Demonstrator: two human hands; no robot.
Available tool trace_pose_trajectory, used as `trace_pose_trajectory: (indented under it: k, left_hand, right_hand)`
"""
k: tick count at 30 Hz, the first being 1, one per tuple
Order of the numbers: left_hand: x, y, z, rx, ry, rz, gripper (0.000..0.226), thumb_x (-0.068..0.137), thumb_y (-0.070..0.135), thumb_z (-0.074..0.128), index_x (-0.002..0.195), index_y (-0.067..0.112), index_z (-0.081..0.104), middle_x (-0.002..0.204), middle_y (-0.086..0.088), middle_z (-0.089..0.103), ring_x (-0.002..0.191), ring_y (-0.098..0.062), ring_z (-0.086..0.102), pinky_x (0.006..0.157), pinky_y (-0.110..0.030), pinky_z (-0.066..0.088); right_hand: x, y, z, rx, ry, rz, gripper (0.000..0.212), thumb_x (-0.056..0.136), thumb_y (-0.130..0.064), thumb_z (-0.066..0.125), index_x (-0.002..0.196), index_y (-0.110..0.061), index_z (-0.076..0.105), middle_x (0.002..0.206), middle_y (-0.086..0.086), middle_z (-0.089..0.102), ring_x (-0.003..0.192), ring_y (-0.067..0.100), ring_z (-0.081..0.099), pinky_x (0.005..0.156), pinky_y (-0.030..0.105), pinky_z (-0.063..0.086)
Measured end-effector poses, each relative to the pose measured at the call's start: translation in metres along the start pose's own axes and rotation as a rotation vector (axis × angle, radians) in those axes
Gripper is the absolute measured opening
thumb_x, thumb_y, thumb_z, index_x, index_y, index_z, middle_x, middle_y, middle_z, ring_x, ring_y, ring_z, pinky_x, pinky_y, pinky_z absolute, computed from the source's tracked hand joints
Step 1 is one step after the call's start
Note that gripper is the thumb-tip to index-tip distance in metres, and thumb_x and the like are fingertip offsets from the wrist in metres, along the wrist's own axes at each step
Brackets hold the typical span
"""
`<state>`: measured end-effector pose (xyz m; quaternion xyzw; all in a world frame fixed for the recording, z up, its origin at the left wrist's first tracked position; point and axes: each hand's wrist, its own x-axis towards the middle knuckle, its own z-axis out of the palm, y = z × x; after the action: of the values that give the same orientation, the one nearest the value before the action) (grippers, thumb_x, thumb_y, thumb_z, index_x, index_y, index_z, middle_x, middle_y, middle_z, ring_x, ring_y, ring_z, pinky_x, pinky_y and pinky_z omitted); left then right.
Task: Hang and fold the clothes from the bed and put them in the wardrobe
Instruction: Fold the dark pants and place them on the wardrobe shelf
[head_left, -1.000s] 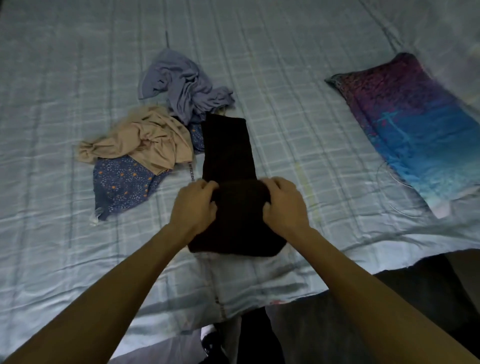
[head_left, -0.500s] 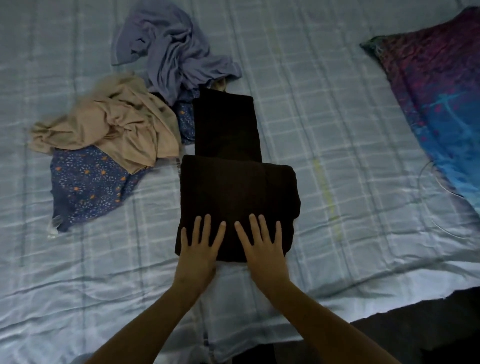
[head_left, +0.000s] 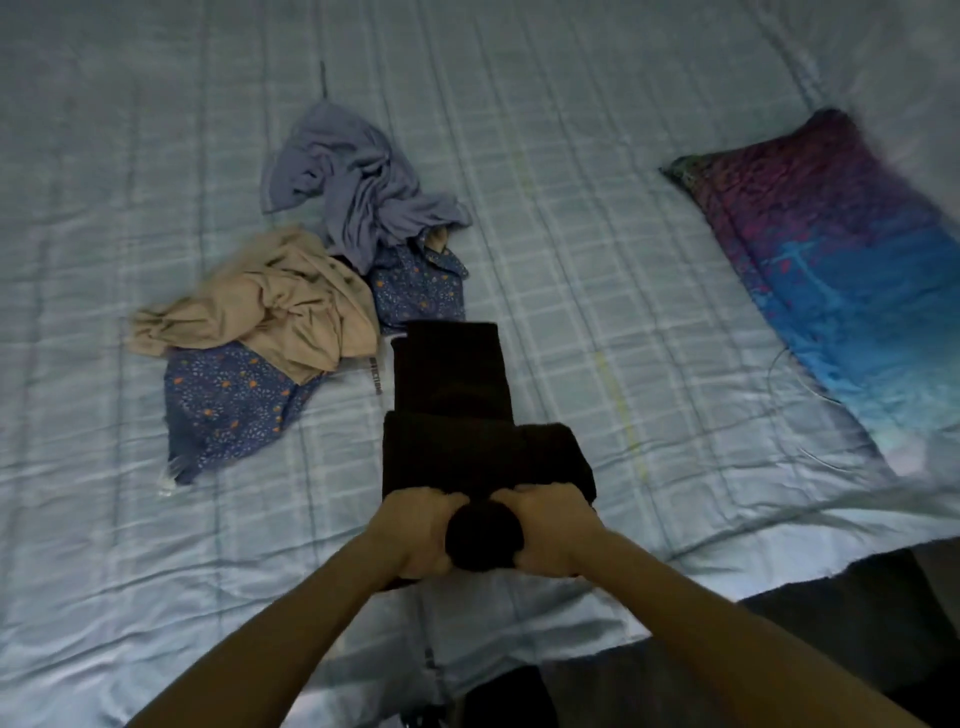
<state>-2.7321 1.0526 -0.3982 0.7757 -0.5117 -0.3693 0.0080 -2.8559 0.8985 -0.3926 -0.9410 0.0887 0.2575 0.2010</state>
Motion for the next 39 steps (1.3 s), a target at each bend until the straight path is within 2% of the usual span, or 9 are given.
trace_pose_trajectory:
  k: [4, 9, 14, 21, 26, 29, 33, 36, 39]
  left_hand:
    - [-0.019, 0.006, -0.065, 0.011, -0.071, 0.022, 0.051, 0.057, 0.049, 0.071, 0.104, 0.033, 0.058, 0.099, 0.006, 0.065, 0.090, -0.019, 0.061, 0.068, -0.027, 0.046]
    - [0.005, -0.025, -0.094, 0.051, 0.500, -0.086, 0.062, 0.071, 0.023, 0.059, 0.132, 0.015, 0.050, 0.129, -0.018, 0.051, 0.118, -0.039, 0.050, 0.091, -0.044, 0.044]
    - [0.039, -0.027, -0.042, 0.110, 0.302, -0.159, 0.081, 0.089, 0.041, 0.055, 0.152, 0.024, 0.006, 0.159, -0.009, -0.010, 0.145, -0.033, -0.007, 0.115, -0.051, 0.016]
    - [0.102, -0.065, -0.016, 0.217, 0.270, -0.268, 0.139, 0.058, 0.068, 0.072, 0.143, 0.022, -0.027, 0.153, -0.020, -0.023, 0.138, -0.039, -0.025, 0.111, -0.060, -0.004]
    - [0.141, -0.102, 0.027, 0.197, 0.325, -0.293, 0.146, 0.036, 0.081, 0.071, 0.149, 0.013, 0.009, 0.153, -0.027, 0.011, 0.140, -0.047, 0.007, 0.101, -0.068, 0.025]
    - [0.152, -0.107, 0.049, 0.209, 0.405, -0.284, 0.143, 0.044, 0.077, 0.071, 0.150, 0.014, 0.001, 0.153, -0.027, 0.006, 0.141, -0.045, -0.008, 0.103, -0.067, 0.022]
    - [0.142, -0.098, 0.038, 0.258, 0.413, -0.262, 0.131, 0.051, 0.070, 0.075, 0.148, 0.009, 0.010, 0.151, -0.029, 0.012, 0.142, -0.045, -0.004, 0.111, -0.063, 0.008]
    - [0.129, -0.085, 0.038, 0.379, 0.487, -0.097, 0.113, 0.056, 0.042, 0.086, 0.143, 0.004, 0.025, 0.147, -0.028, 0.024, 0.144, -0.037, -0.008, 0.114, -0.055, 0.001]
    - [0.130, -0.081, 0.041, 0.423, 0.512, -0.023, 0.111, 0.058, 0.028, 0.088, 0.144, 0.006, 0.022, 0.155, -0.027, 0.002, 0.144, -0.039, -0.007, 0.113, -0.059, 0.000]
  right_hand:
    - [-0.017, -0.007, -0.066, 0.021, -0.108, 0.027, 0.062, 0.066, -0.039, 0.067, 0.126, -0.040, 0.049, 0.113, -0.002, 0.065, 0.099, 0.025, 0.062, 0.084, 0.036, 0.051]
    - [0.009, -0.004, -0.084, 0.109, 0.640, 0.135, 0.065, 0.067, -0.006, 0.059, 0.131, -0.012, 0.054, 0.132, 0.019, 0.051, 0.115, 0.039, 0.053, 0.096, 0.048, 0.047]
    - [0.045, 0.010, -0.021, 0.012, 0.174, 0.186, 0.084, 0.087, -0.042, 0.059, 0.152, -0.027, 0.009, 0.160, 0.012, -0.001, 0.146, 0.030, 0.001, 0.117, 0.053, 0.010]
    - [0.125, 0.039, 0.000, -0.171, 0.259, 0.123, 0.116, 0.061, -0.074, 0.066, 0.151, -0.030, 0.009, 0.157, 0.021, 0.010, 0.145, 0.037, 0.008, 0.109, 0.064, 0.013]
    - [0.170, 0.056, 0.031, -0.154, 0.232, 0.058, 0.117, 0.060, -0.064, 0.074, 0.151, -0.030, 0.008, 0.158, 0.020, 0.004, 0.146, 0.036, 0.001, 0.109, 0.066, 0.003]
    - [0.176, 0.059, 0.049, -0.175, 0.263, 0.049, 0.119, 0.054, -0.063, 0.078, 0.150, -0.029, 0.016, 0.156, 0.020, 0.012, 0.144, 0.036, 0.006, 0.107, 0.067, 0.007]
    - [0.173, 0.055, 0.039, -0.174, 0.276, 0.063, 0.118, 0.054, -0.063, 0.079, 0.149, -0.028, 0.018, 0.156, 0.021, 0.012, 0.144, 0.036, 0.007, 0.107, 0.068, 0.010]
    - [0.151, 0.051, 0.036, -0.188, 0.301, 0.085, 0.114, 0.056, -0.059, 0.080, 0.148, -0.025, 0.022, 0.154, 0.022, 0.014, 0.143, 0.038, 0.010, 0.107, 0.069, 0.013]
    - [0.122, 0.057, 0.056, -0.261, 0.337, 0.063, 0.117, 0.059, -0.046, 0.083, 0.150, -0.024, 0.013, 0.157, 0.022, -0.001, 0.144, 0.037, 0.006, 0.107, 0.071, 0.009]
